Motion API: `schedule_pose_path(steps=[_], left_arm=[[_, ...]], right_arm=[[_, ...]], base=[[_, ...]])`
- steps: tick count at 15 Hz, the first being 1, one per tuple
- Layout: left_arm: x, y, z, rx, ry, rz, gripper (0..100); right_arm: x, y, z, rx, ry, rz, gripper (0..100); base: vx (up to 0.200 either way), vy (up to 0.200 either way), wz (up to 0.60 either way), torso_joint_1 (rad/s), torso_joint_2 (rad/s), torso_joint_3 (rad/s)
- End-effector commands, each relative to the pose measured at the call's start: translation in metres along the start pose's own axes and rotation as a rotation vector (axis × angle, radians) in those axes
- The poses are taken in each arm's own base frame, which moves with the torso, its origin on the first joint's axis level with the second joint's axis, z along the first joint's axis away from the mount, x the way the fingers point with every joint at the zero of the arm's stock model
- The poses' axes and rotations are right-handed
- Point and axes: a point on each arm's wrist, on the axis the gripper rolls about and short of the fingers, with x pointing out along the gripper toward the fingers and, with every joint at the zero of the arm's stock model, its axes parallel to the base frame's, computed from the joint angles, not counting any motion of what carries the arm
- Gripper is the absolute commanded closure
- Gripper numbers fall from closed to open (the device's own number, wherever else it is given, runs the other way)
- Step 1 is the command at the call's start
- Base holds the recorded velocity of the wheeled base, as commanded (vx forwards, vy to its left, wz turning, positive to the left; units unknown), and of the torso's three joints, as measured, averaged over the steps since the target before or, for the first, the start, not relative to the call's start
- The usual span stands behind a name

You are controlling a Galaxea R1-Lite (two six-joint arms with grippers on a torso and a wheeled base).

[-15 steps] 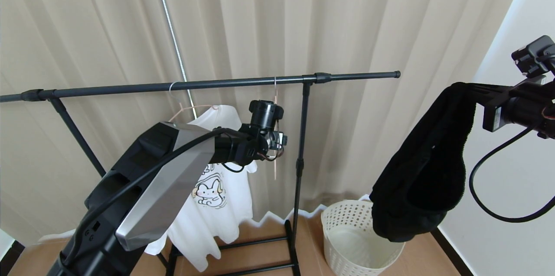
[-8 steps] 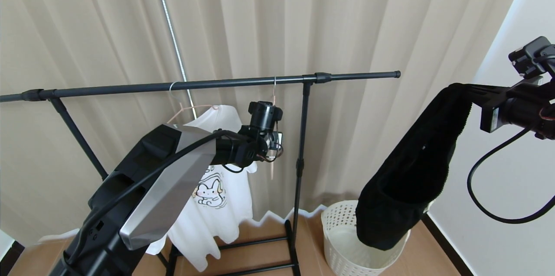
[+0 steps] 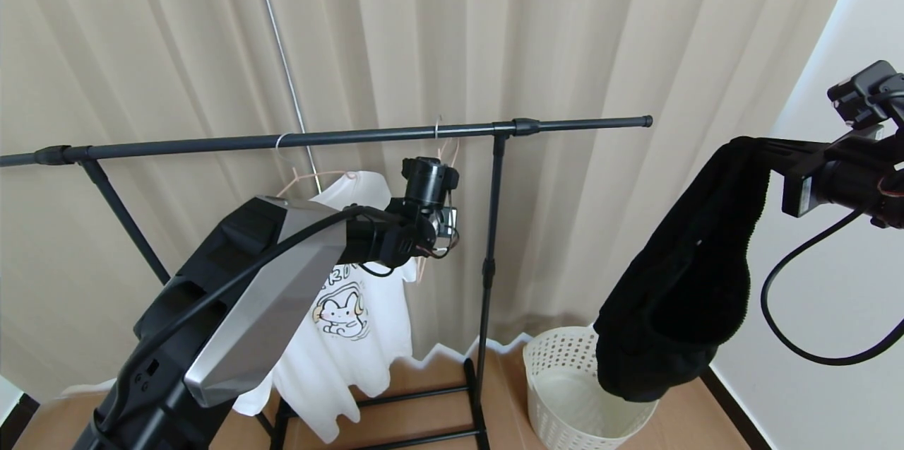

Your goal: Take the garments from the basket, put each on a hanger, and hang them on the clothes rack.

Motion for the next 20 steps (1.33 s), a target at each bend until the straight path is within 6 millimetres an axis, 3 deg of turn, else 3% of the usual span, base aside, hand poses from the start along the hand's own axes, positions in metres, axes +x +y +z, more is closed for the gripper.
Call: schedule_pose_path(steps=[1,9,14,20], left_arm=[[-0.006,0.002,0.009,-0.012,-0.019,-0.002,100],[-0.033,0.008,0.013,-0.027,-0.013,-0.012,100],[-0.061,0.022,0.001,-0.017,-0.010,-0.015,100],[-0.132,0.050,-0.041,-0.005,-0.039,-0.051,100]], right_arm=[[0.001,0.000,-0.001,0.000,0.001,0.001,100],[0.001,0.000,-0.001,-0.023,0.001,0.001,100],[0.001,0.006,0.000,-0.023,0.000,0.022,100],[0.003,0.024,0.005,-0.035,-0.015,0.072,100]], base=[[0.000,0.000,0.00,0.000,0.00,0.000],[0.000,0.000,0.00,0.000,0.00,0.000],[0.000,0.000,0.00,0.000,0.00,0.000],[0.000,0.000,0.00,0.000,0.00,0.000]])
